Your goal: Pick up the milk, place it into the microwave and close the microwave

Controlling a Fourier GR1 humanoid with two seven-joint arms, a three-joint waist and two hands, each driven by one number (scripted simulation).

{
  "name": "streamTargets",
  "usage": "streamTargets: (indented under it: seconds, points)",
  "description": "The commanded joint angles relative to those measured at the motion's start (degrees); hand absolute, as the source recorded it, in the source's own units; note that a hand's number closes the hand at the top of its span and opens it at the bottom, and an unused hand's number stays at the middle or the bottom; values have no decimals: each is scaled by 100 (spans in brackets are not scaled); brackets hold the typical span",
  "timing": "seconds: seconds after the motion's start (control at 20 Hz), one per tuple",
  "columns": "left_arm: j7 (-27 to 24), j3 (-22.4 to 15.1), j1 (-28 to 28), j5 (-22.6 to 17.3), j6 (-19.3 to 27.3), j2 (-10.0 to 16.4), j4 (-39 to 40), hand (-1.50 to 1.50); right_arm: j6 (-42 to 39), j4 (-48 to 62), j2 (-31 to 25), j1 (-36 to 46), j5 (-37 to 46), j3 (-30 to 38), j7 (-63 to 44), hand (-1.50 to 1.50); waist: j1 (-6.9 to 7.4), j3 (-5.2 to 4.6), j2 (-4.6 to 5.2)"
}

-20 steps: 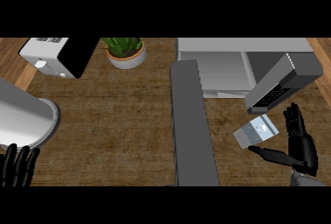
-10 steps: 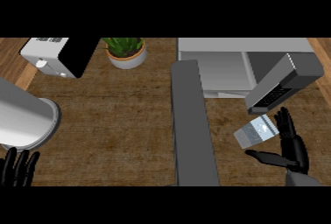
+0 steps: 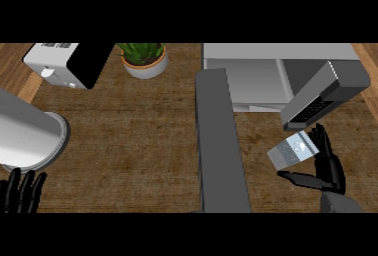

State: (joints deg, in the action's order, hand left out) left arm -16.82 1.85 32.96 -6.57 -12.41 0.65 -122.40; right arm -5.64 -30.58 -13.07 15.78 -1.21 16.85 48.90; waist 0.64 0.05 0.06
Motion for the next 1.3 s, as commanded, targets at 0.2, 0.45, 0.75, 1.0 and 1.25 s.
streamTargets:
  seconds: [0.2,0.45,0.75,1.0,1.25]
  points:
    - [105,170,-236,-93,12,-14,134,-150,-332,679,180,540,-299,191,439,-150,-5,0,3]
    - [180,54,66,-97,-117,-7,-184,-150,-991,656,261,450,-494,193,723,150,-7,0,-9]
    - [190,429,-54,-244,-152,106,-159,-150,-1246,667,254,528,-793,273,560,150,-6,1,0]
    - [-15,335,270,-229,-343,55,-138,-150,-1914,-16,302,89,-747,-163,360,150,-50,-8,-32]
    - [48,399,-171,-191,-232,23,146,-150,-1842,-78,233,409,-734,-273,344,150,-31,-3,-7]
